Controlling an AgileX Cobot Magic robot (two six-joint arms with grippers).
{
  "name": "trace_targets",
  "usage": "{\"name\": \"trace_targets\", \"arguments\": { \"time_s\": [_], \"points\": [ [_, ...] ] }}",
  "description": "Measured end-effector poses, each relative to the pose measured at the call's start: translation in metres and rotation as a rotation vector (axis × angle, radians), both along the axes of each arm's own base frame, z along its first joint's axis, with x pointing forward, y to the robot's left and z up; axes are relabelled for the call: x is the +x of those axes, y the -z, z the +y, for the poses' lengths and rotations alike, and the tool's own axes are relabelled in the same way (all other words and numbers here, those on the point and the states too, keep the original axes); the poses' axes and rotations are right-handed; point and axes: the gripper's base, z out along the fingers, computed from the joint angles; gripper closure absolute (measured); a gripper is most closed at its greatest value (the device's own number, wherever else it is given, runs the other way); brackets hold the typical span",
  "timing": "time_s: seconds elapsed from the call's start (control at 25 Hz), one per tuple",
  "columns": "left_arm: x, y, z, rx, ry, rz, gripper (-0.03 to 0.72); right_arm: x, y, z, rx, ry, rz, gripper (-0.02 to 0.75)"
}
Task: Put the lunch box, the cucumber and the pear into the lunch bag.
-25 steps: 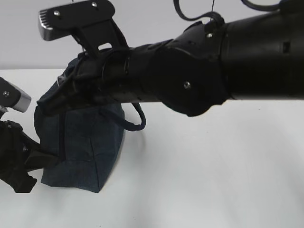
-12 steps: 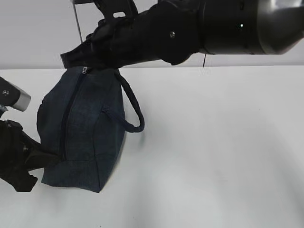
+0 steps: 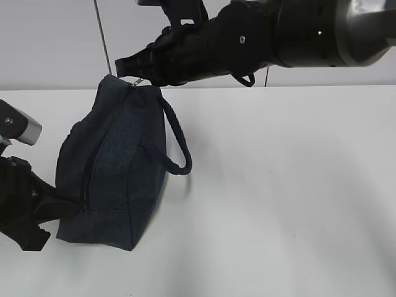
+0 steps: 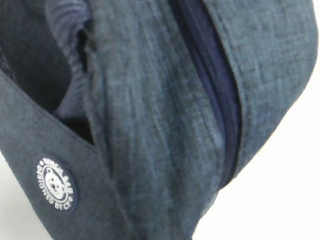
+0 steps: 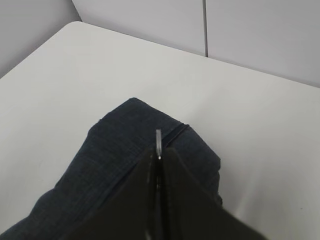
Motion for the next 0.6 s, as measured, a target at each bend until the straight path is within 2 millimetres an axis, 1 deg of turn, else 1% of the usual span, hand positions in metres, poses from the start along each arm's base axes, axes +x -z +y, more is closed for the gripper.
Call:
{"name": "trace_targets", "arguments": {
  "time_s": [0.12, 0.28, 0.48, 0.6],
  "points": [
    [0.0, 0.0, 0.0, -0.001, 0.0, 0.001, 0.682, 0.005, -0.001, 0.003, 0.007, 0.001, -0.011, 0.738],
    [-0.001, 0.0, 0.0, -0.006, 0.006, 0.007, 0.682, 0.016, -0.009, -0.002, 0.024, 0.023, -0.036, 0.738],
    [0.0, -0.002, -0.001, -0.016, 0.011, 0.006, 0.684, 0.028, -0.009, -0.018, 0.02, 0.064, -0.027, 0.738],
    [-0.001, -0.005, -0.002, -0.024, 0.015, -0.003, 0.683, 0.035, -0.005, -0.03, 0.012, 0.093, -0.006, 0.738]
  ]
}}
